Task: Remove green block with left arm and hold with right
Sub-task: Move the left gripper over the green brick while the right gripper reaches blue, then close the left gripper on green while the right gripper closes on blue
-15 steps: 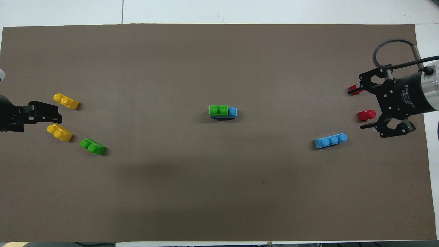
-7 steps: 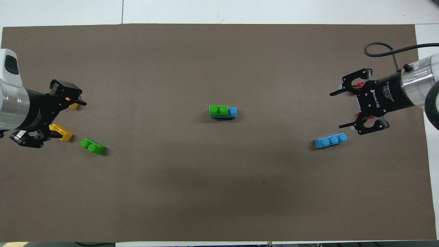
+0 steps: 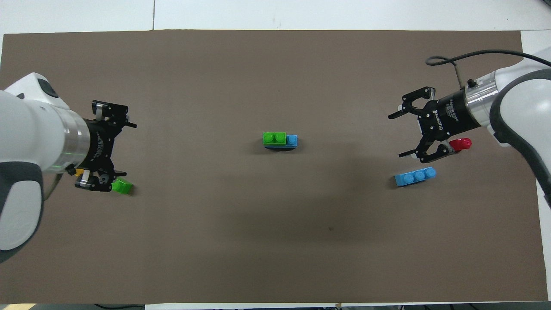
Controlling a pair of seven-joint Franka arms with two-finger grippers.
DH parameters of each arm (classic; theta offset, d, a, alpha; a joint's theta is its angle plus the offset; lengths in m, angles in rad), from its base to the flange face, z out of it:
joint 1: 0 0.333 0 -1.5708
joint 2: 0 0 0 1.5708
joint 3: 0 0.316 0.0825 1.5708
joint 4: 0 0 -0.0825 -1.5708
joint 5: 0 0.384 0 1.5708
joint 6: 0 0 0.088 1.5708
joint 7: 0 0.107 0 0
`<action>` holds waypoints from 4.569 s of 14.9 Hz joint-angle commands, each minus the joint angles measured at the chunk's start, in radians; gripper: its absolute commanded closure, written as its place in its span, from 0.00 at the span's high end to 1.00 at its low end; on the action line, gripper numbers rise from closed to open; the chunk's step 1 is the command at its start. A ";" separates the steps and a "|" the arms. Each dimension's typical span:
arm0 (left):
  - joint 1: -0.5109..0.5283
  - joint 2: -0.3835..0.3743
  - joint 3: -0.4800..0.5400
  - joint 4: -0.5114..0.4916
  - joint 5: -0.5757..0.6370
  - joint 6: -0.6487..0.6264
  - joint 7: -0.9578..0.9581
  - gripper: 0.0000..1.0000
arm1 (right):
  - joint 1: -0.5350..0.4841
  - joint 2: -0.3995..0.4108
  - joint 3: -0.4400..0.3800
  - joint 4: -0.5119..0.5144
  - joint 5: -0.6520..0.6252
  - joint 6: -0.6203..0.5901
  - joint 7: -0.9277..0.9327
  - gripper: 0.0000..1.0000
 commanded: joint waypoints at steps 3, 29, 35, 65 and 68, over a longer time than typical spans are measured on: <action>-0.114 0.011 0.013 -0.046 0.001 0.100 -0.220 1.00 | 0.083 0.033 0.004 -0.023 0.024 0.119 0.019 0.95; -0.349 0.583 0.016 0.286 0.029 0.299 -0.728 1.00 | 0.344 0.210 0.002 -0.069 0.130 0.573 0.119 0.95; -0.358 0.598 0.016 0.280 0.036 0.336 -0.759 1.00 | 0.367 0.231 0.004 -0.073 0.133 0.617 0.120 0.95; -0.378 0.609 0.019 0.205 0.068 0.391 -0.816 0.82 | 0.443 0.314 0.002 -0.090 0.222 0.803 0.105 0.00; -0.378 0.609 0.018 0.219 0.079 0.364 -0.814 0.19 | 0.444 0.314 0.002 -0.098 0.222 0.823 0.102 0.00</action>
